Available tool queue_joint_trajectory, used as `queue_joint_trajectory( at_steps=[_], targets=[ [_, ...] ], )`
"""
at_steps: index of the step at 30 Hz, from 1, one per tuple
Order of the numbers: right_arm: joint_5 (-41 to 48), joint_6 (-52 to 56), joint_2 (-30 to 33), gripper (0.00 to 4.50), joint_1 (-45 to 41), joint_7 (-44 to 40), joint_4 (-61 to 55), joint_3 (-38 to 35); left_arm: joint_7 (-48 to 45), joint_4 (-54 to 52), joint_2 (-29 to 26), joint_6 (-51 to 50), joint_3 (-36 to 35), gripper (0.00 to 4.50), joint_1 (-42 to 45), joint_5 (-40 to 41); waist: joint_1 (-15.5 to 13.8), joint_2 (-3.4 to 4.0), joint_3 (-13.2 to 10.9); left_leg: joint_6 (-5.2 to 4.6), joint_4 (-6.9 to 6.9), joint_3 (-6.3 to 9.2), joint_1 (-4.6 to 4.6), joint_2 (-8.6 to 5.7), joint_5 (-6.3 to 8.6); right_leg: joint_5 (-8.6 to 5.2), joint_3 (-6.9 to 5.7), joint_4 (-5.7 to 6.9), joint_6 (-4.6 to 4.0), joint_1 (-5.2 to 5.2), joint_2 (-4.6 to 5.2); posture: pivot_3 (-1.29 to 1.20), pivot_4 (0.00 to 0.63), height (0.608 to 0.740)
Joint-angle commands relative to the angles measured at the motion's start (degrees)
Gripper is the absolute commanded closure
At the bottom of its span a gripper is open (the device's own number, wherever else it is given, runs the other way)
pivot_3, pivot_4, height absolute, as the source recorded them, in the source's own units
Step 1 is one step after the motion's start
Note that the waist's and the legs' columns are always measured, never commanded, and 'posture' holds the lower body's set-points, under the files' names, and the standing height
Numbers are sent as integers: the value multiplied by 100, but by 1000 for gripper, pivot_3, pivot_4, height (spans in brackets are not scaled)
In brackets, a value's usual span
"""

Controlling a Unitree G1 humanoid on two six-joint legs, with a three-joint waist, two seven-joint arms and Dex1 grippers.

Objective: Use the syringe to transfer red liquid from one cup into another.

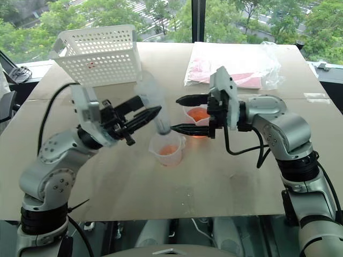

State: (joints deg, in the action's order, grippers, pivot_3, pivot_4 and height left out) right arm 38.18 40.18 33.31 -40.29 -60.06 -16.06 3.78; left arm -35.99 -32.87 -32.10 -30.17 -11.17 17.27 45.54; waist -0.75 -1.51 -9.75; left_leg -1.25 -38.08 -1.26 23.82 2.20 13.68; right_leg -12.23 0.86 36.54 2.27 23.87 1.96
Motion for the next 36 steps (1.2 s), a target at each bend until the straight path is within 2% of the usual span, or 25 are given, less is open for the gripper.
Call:
queue_joint_trajectory(
  at_steps=[1, 5, 7, 9, 12, 15, 18, 21, 24, 26, 30, 33, 36],
  targets=[
    [541, 113, 505, 19, 326, -346, -546, -646, 781, -129, -48, -625, -455, 3046, 417, 1077, -7, -4, -2, 0, 0, 2, 2, 0, 0, 5, -8, -3, 10, -3, 1, 0, 150, 740],
    [793, 99, 931, 19, 883, -452, -908, -1029, 1746, 330, -402, -1476, -892, 3046, 937, 2384, 34, -5, -3, 0, 0, 8, -3, 1, 0, 9, -7, -4, 19, -6, -3, 0, 150, 740],
    [786, -42, 1097, 19, 1219, -496, -1080, -1211, 2278, 821, -815, -2016, -1072, 3046, 1238, 3273, 49, -7, -4, 0, 0, 7, -8, 2, 0, 8, -5, 1, 20, -6, -5, 0, 150, 740],
    [755, -277, 1219, 19, 1600, -572, -1247, -1441, 2523, 1552, -1452, -2683, -1107, 3046, 1544, 3930, 70, -9, -7, 0, 0, 9, -7, 3, 0, -2, -13, 5, 37, -5, -9, 0, 150, 740],
    [681, -540, 1392, 19, 2091, -682, -1398, -1686, 2584, 2609, -2237, -3495, -957, 3046, 1912, 4106, 118, -6, -9, 0, 1, 8, -12, 3, 0, -4, -6, 9, 41, -4, -9, 0, 150, 740],
    [686, -690, 1510, 19, 2540, -669, -1475, -1964, 1833, 3302, -2915, -3966, -602, 3046, 2240, 3511, 144, -8, -10, 0, 1, 1, -12, 0, 0, -6, -5, 5, 42, -5, -6, 0, 150, 740],
    [652, -740, 1610, 19, 2927, -540, -1548, -2175, 700, 3862, -3590, -4207, 340, 3046, 2539, 2398, 139, -7, -11, 2, 3, -21, -8, -5, 0, -18, -8, 1, 20, -3, -4, 0, 150, 740],
    [647, -774, 1628, 19, 3239, -362, -1729, -2313, 619, 5321, -3390, -4902, 1000, 3046, 3417, 1595, 87, -7, -12, 3, 9, -29, -9, -5, 0, -19, -8, 0, 19, 0, -2, 0, 150, 740],
    [646, -799, 1627, 19, 3523, -187, -1966, -2417, 837, 6573, -3043, -5068, 1114, 3046, 3889, 813, 32, -8, -11, 2, 9, -19, -8, -5, -1, -19, -15, 4, 19, 1, -5, 0, 150, 740],
    [692, -796, 1613, 19, 3637, -73, -2077, -2473, 819, 6964, -2911, -5093, 1086, 3046, 4014, 427, 56, -13, -14, 2, 9, -24, -8, -5, -1, -19, -11, 5, 20, 3, -6, 0, 150, 740],
    [772, -770, 1590, 19, 3868, 130, -2320, -2573, 549, 7021, -2866, -5008, 1245, 3046, 3671, -173, 60, -34, -23, 3, 9, -24, 9, -4, 0, -6, -9, 1, 20, 14, -1, 0, 150, 740],
    [817, -757, 1599, 19, 3914, 213, -2372, -2568, 8, 7400, -3005, -4412, 1558, 3046, 3606, -797, 59, -35, -22, 4, 10, -23, 8, -5, 0, 2, -6, 0, 21, 15, 2, 0, 150, 740],
    [879, -748, 1631, 19, 3896, 248, -2353, -2533, -951, 7765, -3160, -3708, 2155, 3046, 3795, -1562, 68, -36, -21, 3, 9, -32, 4, -5, 0, -9, -6, 1, 1, 15, 1, 0, 150, 740]
  ],
)
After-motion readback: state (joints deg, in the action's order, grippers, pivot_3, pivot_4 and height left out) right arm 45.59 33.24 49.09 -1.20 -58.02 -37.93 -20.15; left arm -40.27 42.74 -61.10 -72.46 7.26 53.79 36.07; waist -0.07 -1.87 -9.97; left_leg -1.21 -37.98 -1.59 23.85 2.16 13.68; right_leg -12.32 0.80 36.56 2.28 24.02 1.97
